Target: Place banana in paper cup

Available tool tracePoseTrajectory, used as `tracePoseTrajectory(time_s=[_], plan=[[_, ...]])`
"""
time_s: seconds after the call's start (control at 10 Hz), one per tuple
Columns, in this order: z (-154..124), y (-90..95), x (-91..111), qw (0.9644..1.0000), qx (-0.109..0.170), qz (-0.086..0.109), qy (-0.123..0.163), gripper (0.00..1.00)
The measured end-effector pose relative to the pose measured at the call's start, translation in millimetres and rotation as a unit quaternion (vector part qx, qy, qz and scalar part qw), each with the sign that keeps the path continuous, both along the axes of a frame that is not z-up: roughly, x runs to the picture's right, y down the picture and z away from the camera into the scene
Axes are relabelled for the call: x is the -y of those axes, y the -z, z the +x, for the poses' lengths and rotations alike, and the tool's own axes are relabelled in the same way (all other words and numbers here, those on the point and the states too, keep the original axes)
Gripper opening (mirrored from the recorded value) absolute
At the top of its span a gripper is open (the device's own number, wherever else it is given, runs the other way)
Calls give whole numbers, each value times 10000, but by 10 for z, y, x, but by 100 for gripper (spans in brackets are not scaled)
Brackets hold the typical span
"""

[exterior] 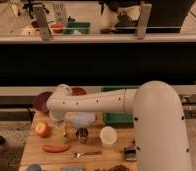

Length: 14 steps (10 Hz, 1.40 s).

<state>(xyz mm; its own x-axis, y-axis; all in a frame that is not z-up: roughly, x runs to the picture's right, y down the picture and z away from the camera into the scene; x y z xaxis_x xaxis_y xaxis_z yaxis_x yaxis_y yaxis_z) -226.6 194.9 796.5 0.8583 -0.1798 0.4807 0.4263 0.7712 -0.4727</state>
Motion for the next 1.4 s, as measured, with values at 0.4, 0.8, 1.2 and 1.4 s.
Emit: tracePoseTrajectory(time_s=[0.4, 0.8, 1.2, 1.4], plan=[[52, -263, -105, 9999, -34, -61, 102, 80], [129, -418, -119, 9997, -191, -92, 114, 80], [168, -460, -147, 9996, -249, -109, 102, 80], [170, -453, -157, 9996, -239, -86, 128, 80]])
